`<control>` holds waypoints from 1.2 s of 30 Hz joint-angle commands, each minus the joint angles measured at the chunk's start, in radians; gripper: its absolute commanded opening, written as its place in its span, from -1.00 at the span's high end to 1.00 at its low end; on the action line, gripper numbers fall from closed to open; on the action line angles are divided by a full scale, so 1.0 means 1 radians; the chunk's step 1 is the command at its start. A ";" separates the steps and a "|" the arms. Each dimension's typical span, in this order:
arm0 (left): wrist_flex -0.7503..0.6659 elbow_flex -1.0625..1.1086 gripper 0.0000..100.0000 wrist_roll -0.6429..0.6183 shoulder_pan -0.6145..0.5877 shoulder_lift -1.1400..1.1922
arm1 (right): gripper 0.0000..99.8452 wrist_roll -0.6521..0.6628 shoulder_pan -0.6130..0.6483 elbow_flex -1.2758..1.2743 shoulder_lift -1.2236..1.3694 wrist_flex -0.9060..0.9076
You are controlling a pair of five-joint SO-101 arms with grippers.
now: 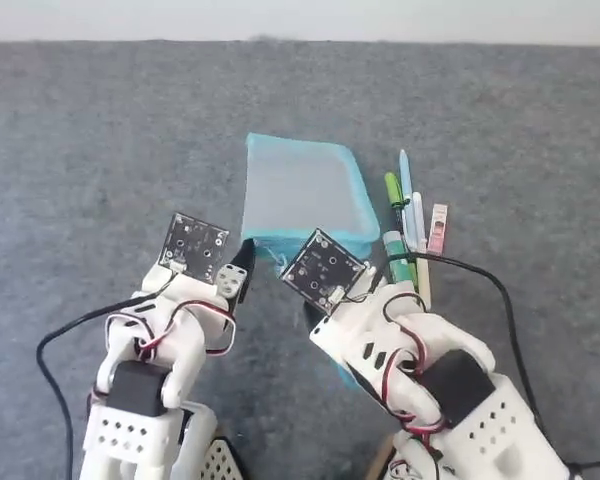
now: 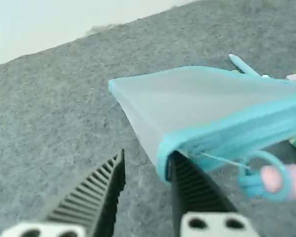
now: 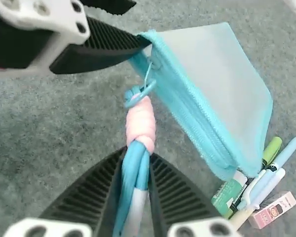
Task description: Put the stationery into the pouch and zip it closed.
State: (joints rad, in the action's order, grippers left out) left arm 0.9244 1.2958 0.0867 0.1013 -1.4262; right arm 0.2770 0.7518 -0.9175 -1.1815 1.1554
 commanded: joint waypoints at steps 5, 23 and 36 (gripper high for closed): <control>-0.063 0.033 0.87 0.009 -0.005 0.009 | 0.99 0.029 -0.143 0.005 -0.036 0.005; -0.107 0.056 0.97 -0.066 -0.101 0.008 | 0.99 0.123 -0.323 -0.025 -0.025 0.025; -0.109 0.035 0.97 -0.103 -0.195 0.015 | 0.99 0.150 -0.433 0.034 0.180 0.002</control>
State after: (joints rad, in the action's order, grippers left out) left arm 0.8523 1.3663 0.0253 -0.0307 -1.4262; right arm 0.4074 0.3851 -0.9528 -1.0219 1.1753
